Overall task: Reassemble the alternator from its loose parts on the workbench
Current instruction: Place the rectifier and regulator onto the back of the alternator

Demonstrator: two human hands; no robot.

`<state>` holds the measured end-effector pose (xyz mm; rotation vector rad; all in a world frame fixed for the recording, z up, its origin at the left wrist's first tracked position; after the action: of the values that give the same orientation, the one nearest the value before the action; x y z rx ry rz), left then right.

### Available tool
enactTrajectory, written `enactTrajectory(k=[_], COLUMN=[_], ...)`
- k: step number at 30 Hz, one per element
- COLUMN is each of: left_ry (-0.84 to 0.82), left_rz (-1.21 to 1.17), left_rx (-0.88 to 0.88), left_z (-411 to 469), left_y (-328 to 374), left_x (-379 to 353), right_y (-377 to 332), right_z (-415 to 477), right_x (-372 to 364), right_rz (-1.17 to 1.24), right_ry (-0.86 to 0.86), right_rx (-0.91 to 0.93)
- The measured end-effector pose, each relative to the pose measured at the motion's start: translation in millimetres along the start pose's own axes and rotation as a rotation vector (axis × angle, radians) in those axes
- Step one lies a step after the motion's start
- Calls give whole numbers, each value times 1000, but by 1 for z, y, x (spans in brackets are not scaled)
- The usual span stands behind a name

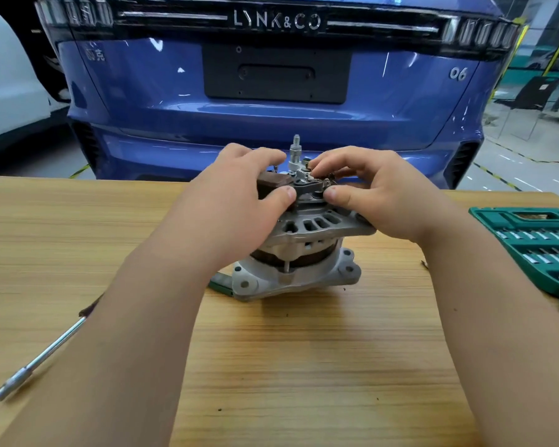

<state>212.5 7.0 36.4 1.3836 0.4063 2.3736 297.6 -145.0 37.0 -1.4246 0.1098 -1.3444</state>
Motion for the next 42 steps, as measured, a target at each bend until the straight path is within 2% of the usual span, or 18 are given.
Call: enactTrajectory(k=[9, 18, 25, 32, 42], left_ry=[-23, 12, -10, -76, -51], left_rz=[-165, -251, -199, -179, -156], left_rx=[-129, -174, -152, -183, -204], left_z=[1, 1, 1, 1, 1], left_y=[5, -2, -6, 3, 6], left_x=[2, 7, 5, 1, 2], right_y=[0, -6, 4, 2, -7], right_z=[2, 0, 3, 3, 1], right_x=[2, 4, 3, 2, 4], right_rz=[-21, 1, 18, -7, -55], right_ry=[26, 76, -11, 0, 64], right_rx=[36, 67, 13, 3, 35])
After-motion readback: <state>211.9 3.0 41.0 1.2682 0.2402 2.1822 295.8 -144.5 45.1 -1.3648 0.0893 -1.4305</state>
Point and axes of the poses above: each hand's wrist, its own z-axis towards the middle knuckle, its own x-axis out of the back of the hand, y = z × x, the point moved 7 cm from there along z, towards the middle knuckle, and after that the axes turned 9 degrees about -x, right-handed, at the moved point
